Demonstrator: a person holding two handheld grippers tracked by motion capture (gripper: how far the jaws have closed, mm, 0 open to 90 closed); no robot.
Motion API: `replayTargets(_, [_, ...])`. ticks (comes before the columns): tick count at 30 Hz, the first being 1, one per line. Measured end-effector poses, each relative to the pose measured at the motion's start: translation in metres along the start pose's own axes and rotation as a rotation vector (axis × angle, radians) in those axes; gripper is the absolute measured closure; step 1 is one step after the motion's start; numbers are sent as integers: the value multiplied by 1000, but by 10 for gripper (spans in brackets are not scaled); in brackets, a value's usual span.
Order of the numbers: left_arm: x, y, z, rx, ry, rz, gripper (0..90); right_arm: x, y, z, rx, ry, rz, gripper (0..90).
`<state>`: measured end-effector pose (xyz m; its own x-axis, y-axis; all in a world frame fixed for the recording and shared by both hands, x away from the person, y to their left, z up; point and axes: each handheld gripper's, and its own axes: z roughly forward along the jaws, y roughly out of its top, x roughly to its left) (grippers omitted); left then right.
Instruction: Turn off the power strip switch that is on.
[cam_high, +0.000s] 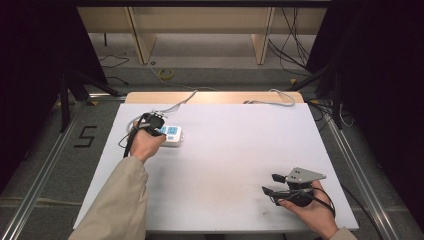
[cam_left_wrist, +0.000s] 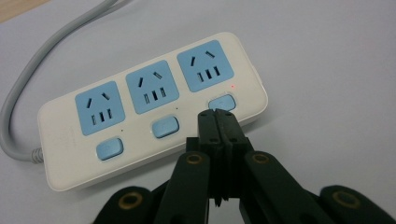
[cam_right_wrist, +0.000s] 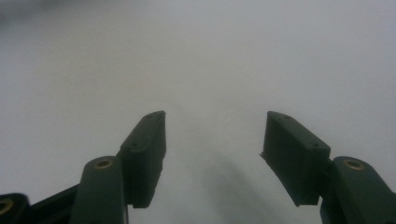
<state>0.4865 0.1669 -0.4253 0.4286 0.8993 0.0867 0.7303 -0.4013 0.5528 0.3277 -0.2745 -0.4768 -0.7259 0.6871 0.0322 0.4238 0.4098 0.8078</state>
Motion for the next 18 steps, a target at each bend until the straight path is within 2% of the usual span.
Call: replayTargets(18, [0, 11, 3, 10, 8, 18, 898, 0, 0, 0, 0, 1, 0, 401])
